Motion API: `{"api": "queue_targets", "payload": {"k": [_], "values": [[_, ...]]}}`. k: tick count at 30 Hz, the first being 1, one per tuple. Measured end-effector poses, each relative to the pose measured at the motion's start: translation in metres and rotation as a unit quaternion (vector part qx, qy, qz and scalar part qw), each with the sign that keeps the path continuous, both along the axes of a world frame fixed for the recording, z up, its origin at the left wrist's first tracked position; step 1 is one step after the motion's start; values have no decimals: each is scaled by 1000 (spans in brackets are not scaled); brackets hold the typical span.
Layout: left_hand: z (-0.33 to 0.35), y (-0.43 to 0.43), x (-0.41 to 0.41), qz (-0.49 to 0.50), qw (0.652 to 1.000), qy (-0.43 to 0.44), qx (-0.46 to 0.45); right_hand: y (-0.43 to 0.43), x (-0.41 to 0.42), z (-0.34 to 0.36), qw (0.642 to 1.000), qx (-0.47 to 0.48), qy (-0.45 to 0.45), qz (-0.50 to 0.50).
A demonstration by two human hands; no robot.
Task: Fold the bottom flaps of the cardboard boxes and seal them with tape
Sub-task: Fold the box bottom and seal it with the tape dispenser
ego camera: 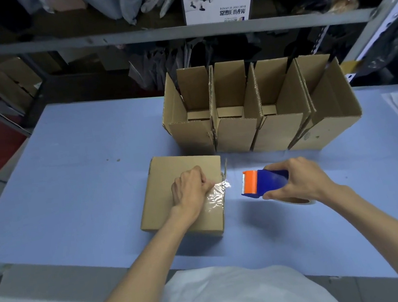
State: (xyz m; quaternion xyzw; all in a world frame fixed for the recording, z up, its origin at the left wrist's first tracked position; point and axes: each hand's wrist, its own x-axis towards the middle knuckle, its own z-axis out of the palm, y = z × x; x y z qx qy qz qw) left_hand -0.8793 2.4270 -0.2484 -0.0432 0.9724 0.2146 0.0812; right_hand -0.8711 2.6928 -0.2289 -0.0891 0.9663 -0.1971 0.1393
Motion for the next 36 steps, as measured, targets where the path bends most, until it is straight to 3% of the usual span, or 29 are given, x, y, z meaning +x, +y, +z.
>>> {"api": "queue_targets", "payload": {"k": [2,5,7,10,15,19,24,28,31,36], "values": [[1,-2,0,18,999,-13,-29,0,-2,0,1000,17,-5,16],[-1,-10,0,20,1000,23,2,-3,-6,-2,998,38,-2,40],[-4,-9,2,-60,994,63,61,-8,-10,-2,996,59,3,61],[-11,-6,3,-145,976,40,155,-20,-15,-4,991,95,-13,97],[-22,-4,3,-131,975,18,178,-54,-21,-4,984,139,-52,94],[-19,0,5,-128,975,34,176,-74,-28,5,966,222,10,136],[-17,3,9,-125,978,72,153,-73,-14,-1,934,305,11,184],[-11,2,12,-206,973,74,73,-42,-2,-6,972,222,-2,81],[-12,9,11,-321,942,82,-53,-33,4,0,985,172,23,24],[-11,23,9,-349,922,44,-160,-26,14,0,996,65,43,-46]]}}
